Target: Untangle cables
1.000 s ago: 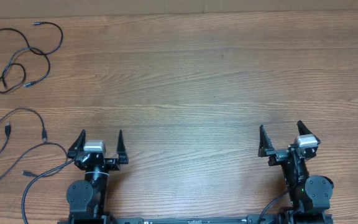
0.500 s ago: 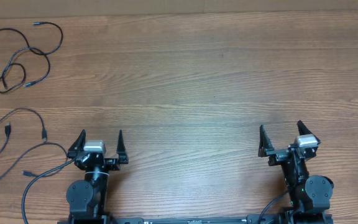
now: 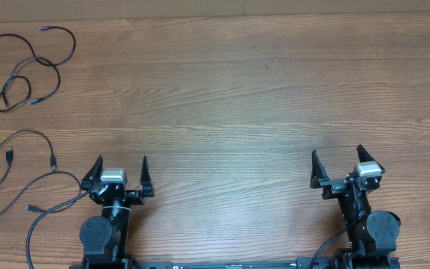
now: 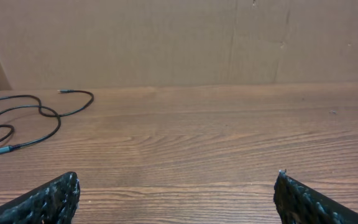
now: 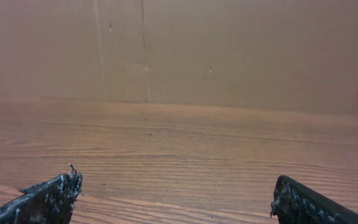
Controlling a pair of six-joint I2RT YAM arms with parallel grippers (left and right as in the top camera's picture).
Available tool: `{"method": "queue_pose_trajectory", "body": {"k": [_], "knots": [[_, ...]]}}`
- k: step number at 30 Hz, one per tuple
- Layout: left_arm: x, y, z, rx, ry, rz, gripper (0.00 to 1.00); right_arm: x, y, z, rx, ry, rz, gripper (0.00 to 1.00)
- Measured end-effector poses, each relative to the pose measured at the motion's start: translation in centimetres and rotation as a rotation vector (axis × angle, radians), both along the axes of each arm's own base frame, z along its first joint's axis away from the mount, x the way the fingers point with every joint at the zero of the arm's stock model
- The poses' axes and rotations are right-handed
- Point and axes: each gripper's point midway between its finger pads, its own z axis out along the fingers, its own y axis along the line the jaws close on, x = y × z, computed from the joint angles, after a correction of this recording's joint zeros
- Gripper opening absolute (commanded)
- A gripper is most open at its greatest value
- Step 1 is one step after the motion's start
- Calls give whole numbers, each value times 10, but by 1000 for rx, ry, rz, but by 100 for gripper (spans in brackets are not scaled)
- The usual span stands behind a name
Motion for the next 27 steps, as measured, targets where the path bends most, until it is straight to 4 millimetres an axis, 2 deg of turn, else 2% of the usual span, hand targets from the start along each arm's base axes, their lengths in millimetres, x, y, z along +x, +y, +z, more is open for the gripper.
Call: {"method": "queue_pose_trajectory", "body": {"k": [12, 27], "knots": [[0, 0, 0, 0, 0, 0, 100, 1, -8, -2, 65, 14, -50, 100], [0, 0, 0, 0, 0, 0, 100, 1, -12, -2, 18, 10, -72, 100]]}}
